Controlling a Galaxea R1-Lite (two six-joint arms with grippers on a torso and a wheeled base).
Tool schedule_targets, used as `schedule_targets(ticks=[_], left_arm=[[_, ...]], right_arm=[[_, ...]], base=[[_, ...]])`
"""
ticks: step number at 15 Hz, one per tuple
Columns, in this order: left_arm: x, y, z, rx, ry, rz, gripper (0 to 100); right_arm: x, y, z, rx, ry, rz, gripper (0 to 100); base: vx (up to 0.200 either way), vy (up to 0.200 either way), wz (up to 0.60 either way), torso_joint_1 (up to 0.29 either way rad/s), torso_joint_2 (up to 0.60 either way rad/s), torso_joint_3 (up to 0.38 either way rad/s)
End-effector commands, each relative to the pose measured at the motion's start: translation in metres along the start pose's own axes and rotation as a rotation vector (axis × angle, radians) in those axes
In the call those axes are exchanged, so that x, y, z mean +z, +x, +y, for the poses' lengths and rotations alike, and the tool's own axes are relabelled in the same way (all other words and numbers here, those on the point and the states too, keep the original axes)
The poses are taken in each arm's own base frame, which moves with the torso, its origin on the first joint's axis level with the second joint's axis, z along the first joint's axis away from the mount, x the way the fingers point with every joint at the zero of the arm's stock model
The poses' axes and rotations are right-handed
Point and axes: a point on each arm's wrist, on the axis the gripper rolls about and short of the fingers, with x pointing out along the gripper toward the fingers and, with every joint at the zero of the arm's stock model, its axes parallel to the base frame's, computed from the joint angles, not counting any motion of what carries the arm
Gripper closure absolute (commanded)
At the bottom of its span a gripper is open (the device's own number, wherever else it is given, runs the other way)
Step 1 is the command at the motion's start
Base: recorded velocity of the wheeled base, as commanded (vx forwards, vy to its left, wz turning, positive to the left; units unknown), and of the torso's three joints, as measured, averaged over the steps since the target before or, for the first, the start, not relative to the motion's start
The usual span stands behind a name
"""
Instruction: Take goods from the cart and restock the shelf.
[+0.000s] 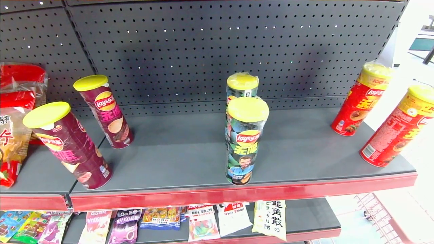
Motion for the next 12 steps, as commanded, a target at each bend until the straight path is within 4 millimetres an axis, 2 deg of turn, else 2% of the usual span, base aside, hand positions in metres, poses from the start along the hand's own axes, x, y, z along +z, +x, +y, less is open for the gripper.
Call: schedule_targets(ticks=[1,12], left_arm=[[0.0000,0.0001,0.0000,0.000,0.000,0.001,0],[0.0000,0.0001,0.0000,0.000,0.002,0.001,0]], right_arm=[[0.0000,0.0000,0.0000,0.001,-0.001,0.000,0],[0.0000,0.0001,0.0000,0.001,-0.001,0.001,0]], base=[[0.000,0.000,0.00,0.000,0.00,0.000],[0.000,0.000,0.00,0.000,0.00,0.000]])
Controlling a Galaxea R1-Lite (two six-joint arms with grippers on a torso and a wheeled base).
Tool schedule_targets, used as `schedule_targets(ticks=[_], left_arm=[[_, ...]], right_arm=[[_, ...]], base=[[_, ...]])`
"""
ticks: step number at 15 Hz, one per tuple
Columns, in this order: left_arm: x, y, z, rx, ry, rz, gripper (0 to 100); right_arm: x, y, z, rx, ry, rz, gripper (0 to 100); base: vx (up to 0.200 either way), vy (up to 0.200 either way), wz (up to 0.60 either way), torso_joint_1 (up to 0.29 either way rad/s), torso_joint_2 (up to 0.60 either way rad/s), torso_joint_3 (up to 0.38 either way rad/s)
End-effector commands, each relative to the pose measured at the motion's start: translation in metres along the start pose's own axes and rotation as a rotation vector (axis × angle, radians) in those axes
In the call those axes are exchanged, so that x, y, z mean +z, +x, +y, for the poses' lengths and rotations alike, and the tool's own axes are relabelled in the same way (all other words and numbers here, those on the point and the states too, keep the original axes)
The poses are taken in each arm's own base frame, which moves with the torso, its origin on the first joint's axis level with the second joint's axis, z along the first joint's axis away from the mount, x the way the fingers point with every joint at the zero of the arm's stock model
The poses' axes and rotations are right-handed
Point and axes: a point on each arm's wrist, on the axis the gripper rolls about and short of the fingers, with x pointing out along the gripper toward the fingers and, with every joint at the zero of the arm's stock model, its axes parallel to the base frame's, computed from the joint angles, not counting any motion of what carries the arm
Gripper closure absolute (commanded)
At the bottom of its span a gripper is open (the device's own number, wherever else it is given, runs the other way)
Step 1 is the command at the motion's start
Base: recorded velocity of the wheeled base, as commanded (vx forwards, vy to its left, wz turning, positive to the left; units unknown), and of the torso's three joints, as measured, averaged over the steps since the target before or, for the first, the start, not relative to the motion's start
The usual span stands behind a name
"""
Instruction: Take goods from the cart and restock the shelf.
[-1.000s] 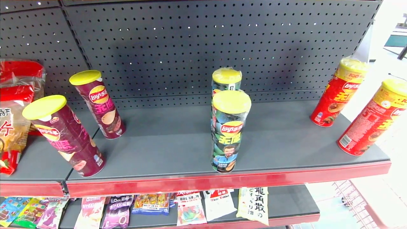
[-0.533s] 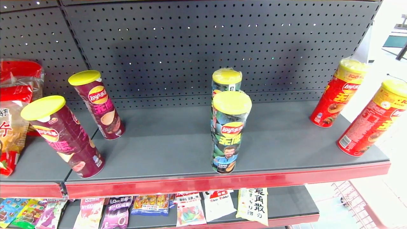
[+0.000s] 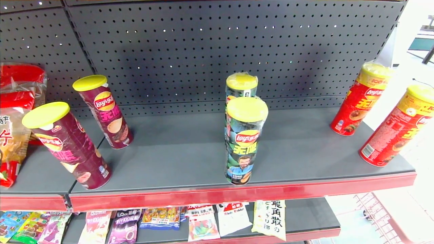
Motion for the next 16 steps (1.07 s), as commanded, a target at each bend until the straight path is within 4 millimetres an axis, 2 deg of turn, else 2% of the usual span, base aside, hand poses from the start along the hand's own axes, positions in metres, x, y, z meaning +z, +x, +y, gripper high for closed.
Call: schedule_targets(ticks=[1,6,16], left_arm=[[0.0000,0.0001,0.0000,0.000,-0.001,0.001,0],[0.0000,0.0001,0.0000,0.002,-0.001,0.001,0],[0.0000,0.0001,0.0000,0.002,-0.002,0.001,0]], right_arm=[[0.0000,0.0000,0.0000,0.001,0.000,0.000,0],[0.0000,0.0000,0.0000,0.001,0.000,0.000,0],[0.0000,0.0001,0.0000,-0.001,-0.002,0.002,0]], base=[[0.000,0.000,0.00,0.000,0.00,0.000],[0.000,-0.200,0.00,0.006,0.00,0.001],[0.000,0.000,0.00,0.000,0.00,0.000]])
